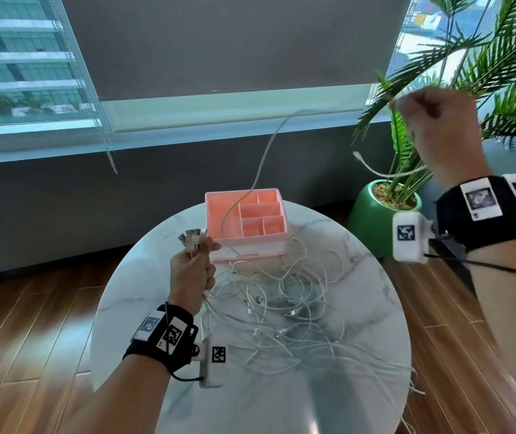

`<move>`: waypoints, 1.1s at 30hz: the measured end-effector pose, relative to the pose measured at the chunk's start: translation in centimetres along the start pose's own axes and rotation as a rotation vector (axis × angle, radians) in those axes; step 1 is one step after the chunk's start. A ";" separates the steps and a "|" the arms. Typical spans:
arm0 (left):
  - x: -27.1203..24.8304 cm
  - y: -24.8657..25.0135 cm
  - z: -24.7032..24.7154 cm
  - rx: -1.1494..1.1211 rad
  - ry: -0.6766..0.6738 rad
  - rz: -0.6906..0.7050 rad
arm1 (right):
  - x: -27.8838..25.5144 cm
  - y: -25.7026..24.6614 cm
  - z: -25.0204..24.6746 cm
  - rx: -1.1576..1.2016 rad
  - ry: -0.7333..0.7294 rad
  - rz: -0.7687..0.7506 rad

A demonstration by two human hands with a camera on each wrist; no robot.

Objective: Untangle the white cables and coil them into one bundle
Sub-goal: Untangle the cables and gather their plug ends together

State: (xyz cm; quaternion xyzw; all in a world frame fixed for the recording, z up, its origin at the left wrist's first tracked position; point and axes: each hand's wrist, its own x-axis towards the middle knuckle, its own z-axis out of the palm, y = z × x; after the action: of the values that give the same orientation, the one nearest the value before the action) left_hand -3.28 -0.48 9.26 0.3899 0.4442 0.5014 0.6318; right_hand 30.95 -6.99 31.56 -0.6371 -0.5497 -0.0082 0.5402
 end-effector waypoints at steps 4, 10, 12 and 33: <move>0.1 -0.3 -0.1 -0.054 -0.031 -0.022 | -4.4 7.0 -1.2 -0.402 -0.326 0.147; 0.0 -0.5 -0.2 -0.050 -0.071 -0.023 | -13.5 21.5 -2.9 -0.852 -0.535 0.753; 0.0 -0.5 0.0 -0.034 -0.091 -0.032 | -16.1 23.6 -2.2 -0.924 -0.611 0.850; -1.8 -0.1 3.6 0.190 -0.350 -0.082 | -14.5 -2.4 19.9 -0.027 -0.844 -0.111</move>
State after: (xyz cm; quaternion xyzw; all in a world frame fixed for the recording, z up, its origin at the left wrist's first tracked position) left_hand 0.01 -2.47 10.58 0.5104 0.3883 0.3557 0.6799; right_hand 11.92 -3.56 16.12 -0.5609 -0.7560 0.2171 0.2582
